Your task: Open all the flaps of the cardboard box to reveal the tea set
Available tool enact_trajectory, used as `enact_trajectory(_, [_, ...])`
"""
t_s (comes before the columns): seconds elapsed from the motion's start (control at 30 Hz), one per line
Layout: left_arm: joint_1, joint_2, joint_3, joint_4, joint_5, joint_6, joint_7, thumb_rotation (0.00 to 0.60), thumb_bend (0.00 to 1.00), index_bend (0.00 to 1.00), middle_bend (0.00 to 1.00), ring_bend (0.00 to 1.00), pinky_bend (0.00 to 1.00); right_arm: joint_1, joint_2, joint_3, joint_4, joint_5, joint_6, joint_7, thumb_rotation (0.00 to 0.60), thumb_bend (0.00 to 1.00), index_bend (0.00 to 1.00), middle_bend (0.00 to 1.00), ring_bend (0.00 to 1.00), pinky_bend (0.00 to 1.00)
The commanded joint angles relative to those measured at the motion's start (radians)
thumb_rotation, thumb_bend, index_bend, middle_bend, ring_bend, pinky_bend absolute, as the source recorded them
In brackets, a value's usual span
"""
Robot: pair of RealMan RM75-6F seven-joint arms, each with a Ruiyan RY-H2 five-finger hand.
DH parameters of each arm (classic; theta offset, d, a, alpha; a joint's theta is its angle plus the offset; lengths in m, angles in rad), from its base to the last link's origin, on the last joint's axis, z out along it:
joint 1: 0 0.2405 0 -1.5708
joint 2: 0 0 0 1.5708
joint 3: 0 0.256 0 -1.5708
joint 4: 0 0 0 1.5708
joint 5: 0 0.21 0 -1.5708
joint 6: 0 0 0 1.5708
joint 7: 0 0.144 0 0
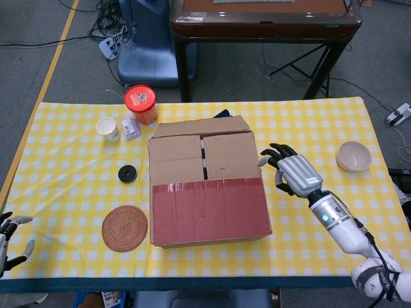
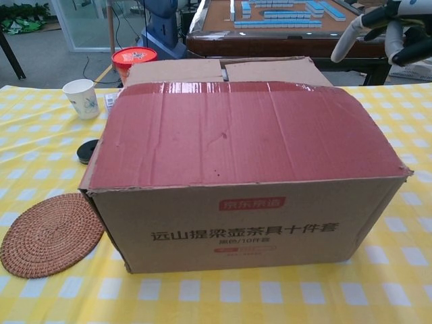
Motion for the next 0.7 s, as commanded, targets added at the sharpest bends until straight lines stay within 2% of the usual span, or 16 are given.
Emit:
enact_trajectory(0.03, [0.002, 0.0, 0.001, 0.002, -0.002, 0.0, -0.002, 0.6, 0.39, 0.36, 0.29, 0.14, 0.0, 0.02, -0.026, 0.0, 0.015, 0.004, -0.023, -0.005, 0.6, 1.0, 0.31, 0.2, 0.06, 0.09])
enact_trajectory(0.47, [0.012, -0.005, 0.004, 0.027, -0.018, -0.004, -0.025, 0.6, 0.39, 0.36, 0.29, 0.14, 0.0, 0.082, -0.103, -0.013, 0.051, 0.045, -0.071, -0.114, 0.6, 1.0, 0.36, 0.2, 0.06, 0.09])
enact_trajectory(0.7, [0.013, -0.01, 0.003, 0.036, -0.019, -0.005, -0.031, 0.6, 0.39, 0.36, 0.29, 0.14, 0.0, 0.08, -0.105, -0.023, 0.036, 0.037, -0.063, -0.116, 0.6, 1.0, 0.38, 0.2, 0.06, 0.09])
